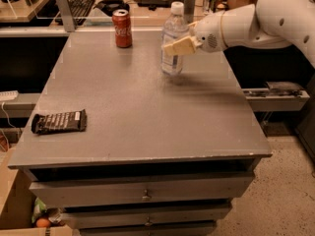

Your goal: Move blue plastic bottle near coke can

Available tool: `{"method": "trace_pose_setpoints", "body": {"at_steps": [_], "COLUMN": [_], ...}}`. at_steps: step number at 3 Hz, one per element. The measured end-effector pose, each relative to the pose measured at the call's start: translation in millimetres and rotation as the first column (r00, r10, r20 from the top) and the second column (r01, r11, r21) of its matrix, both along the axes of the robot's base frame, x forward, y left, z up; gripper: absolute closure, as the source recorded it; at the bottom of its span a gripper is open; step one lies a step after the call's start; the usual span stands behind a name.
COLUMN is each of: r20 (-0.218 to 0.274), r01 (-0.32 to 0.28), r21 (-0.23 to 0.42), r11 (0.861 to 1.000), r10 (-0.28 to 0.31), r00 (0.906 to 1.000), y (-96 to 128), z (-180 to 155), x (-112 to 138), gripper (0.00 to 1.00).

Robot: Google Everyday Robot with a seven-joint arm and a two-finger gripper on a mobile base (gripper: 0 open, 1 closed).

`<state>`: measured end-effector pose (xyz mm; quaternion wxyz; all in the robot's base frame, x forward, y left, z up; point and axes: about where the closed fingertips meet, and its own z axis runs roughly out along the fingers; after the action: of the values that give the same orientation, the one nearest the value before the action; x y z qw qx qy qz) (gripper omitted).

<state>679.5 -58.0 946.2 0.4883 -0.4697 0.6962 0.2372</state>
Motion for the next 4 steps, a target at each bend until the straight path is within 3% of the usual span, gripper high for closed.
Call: {"method": "trace_pose_setpoints", "body": {"at_steps": [1,2,3,4], "r20": [0.021,0.05,0.038,0.002], "r01": [0.009,0.007,-0.005,-0.02], "r21": [0.03,0.066,0.089,0.097], "r11": [1.0,0.998,0.996,0.995], "r10": [-0.009,-0.01,0.002,0.02], "r00": [0.9997,0.9987,0.9993,0.9998], "y": [19,41,68,89], "z": [-1,12,14,10], "x": [63,110,135,148], "gripper": [1.0,1.0,1.0,0.82]}}
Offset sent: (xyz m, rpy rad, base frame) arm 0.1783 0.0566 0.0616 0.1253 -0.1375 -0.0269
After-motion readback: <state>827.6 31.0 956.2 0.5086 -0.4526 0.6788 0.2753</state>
